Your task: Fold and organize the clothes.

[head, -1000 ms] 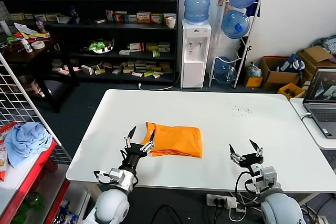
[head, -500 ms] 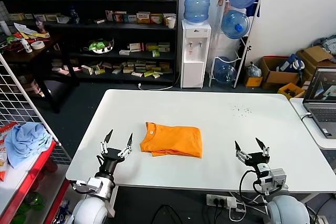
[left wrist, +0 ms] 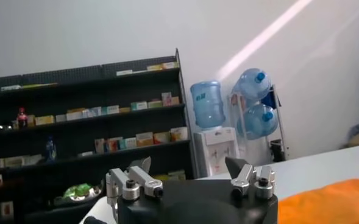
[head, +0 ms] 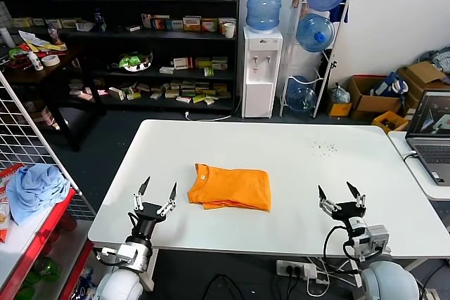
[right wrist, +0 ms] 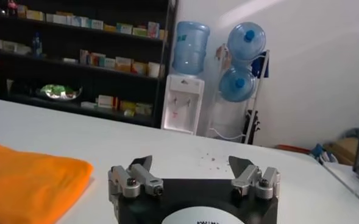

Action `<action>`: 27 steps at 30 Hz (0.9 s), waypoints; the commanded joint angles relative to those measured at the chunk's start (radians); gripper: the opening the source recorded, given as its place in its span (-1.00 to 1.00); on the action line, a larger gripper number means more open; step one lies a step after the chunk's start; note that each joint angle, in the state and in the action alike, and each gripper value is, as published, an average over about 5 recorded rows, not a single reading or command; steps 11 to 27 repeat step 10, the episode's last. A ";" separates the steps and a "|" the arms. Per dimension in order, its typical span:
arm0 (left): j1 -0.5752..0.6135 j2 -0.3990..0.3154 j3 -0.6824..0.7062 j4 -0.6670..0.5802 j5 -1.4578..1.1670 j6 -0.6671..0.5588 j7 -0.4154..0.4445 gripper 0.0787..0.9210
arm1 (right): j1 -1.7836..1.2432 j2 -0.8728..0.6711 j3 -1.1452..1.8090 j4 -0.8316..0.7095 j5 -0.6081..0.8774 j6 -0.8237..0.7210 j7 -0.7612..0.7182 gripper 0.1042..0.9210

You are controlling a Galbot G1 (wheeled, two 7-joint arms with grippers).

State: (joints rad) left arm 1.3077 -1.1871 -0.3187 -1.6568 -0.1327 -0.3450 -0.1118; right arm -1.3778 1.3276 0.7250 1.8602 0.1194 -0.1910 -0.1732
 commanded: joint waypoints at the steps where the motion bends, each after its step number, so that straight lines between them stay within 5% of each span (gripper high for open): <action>1: 0.011 -0.007 -0.018 0.003 0.022 0.003 0.002 0.77 | 0.006 0.011 0.010 -0.002 -0.012 0.000 -0.009 0.76; 27: 0.011 -0.009 -0.043 0.008 0.031 0.011 0.013 0.77 | 0.013 0.014 0.003 -0.010 -0.009 0.016 -0.006 0.76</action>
